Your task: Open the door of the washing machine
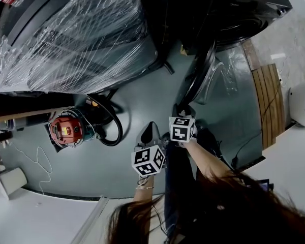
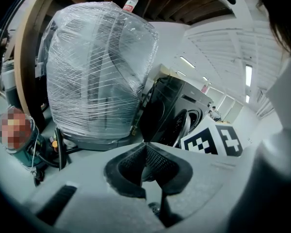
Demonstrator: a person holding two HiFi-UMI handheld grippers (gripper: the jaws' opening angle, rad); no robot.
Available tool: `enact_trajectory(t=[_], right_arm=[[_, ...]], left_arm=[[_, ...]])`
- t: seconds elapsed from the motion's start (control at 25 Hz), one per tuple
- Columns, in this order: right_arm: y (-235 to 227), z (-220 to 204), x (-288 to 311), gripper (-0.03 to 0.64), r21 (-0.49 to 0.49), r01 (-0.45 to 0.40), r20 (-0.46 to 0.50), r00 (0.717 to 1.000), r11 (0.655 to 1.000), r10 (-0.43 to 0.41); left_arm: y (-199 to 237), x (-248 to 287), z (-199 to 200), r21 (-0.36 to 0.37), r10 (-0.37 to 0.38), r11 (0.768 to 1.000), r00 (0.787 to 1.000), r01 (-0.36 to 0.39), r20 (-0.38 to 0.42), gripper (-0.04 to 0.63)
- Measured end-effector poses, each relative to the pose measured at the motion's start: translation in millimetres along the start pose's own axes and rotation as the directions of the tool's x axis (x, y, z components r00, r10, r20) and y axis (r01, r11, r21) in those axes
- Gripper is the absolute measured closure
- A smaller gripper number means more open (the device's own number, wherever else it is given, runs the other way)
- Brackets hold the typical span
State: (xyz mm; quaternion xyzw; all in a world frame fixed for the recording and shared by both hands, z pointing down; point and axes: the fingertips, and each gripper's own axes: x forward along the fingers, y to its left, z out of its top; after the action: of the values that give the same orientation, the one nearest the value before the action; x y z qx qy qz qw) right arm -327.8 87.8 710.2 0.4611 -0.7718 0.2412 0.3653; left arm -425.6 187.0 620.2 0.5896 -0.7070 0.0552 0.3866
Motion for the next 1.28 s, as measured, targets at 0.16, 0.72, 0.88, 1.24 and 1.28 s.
enact_trajectory(t=[0.16,0.72,0.88,1.24,1.28], right_arm=[[7.1,4.8,5.1,0.503,0.015,0.008,0.008,1.0,1.0,-0.008],[32.3,22.3,20.5,0.499,0.056,0.025,0.033,0.999,0.998,-0.027],[39.8,29.1,25.5,0.497,0.059,0.025,0.043,0.999,0.998,-0.027],[58.0,42.8,37.7,0.494,0.079,0.017,0.058,0.998,0.997,-0.022],[59.3,44.1,38.7,0.494,0.079,0.017,0.061,0.998,0.997,-0.022]], left_arm=[[6.6,1.5,2.0,0.005,-0.01,1.0,1.0,0.01,-0.005,0.583],[32.9,3.0,12.3,0.014,-0.032,0.999,0.999,0.032,-0.01,0.583],[39.7,2.5,11.2,0.009,-0.036,0.999,0.999,0.036,-0.017,0.583],[52.9,2.4,12.3,-0.005,-0.036,0.999,0.999,0.036,-0.013,0.583],[54.2,2.1,12.1,-0.005,-0.035,0.999,0.999,0.035,-0.012,0.583]])
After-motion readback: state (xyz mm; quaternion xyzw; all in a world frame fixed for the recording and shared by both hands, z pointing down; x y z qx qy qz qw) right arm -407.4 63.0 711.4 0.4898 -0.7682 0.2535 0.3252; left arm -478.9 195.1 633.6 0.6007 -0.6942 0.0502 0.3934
